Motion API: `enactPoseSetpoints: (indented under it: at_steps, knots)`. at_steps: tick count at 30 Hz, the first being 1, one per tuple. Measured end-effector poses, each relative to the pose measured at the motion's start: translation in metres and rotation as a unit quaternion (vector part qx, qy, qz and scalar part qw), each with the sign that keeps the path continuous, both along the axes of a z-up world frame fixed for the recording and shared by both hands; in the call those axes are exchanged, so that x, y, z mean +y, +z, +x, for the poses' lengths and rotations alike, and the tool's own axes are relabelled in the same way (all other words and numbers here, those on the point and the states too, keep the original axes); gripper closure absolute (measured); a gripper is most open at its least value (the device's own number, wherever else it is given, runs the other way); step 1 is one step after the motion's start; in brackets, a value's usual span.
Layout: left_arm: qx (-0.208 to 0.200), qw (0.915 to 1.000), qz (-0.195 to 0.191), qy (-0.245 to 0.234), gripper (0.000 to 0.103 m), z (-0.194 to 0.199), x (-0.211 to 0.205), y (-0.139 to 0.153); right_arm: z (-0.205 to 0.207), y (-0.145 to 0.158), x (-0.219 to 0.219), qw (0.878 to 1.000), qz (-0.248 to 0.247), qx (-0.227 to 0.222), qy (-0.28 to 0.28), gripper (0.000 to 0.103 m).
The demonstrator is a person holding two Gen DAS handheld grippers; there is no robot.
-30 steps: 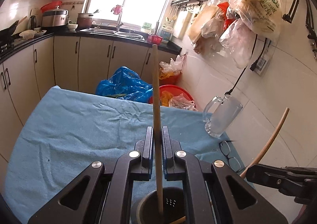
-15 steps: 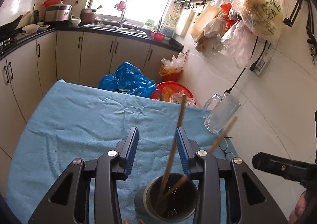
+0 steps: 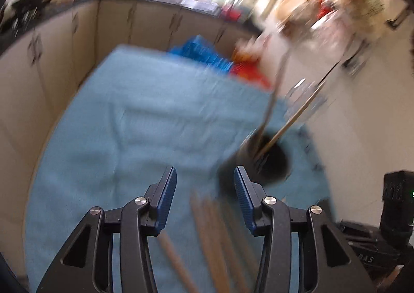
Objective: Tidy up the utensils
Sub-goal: 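Lower both chopsticks into the black cup and open both grippers, then close the left gripper on a chopstick while the right gripper grasps another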
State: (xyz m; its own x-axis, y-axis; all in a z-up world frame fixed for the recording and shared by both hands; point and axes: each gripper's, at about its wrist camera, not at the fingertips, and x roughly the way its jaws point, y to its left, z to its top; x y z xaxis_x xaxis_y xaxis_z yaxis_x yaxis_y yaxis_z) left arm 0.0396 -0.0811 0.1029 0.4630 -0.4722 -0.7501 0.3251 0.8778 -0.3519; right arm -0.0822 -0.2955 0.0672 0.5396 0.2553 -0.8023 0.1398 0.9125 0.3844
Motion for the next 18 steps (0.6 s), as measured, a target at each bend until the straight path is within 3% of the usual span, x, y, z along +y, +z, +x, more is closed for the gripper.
enactPoseSetpoints:
  at_steps: [3, 6, 18]
  knots:
    - [0.084, 0.9960, 0.017, 0.024, 0.058, -0.004, 0.022, -0.042, 0.009, -0.028, 0.021, 0.999, -0.017, 0.029, 0.027, 0.076]
    - [0.123, 0.9917, 0.022, 0.029, 0.058, -0.006, 0.031, -0.063, 0.021, -0.048, 0.037, 0.997, -0.036, 0.051, 0.050, 0.076]
    - [0.125, 0.9899, 0.065, 0.014, 0.058, -0.016, 0.020, -0.074, 0.039, -0.078, 0.046, 0.992, -0.064, 0.085, 0.065, 0.079]
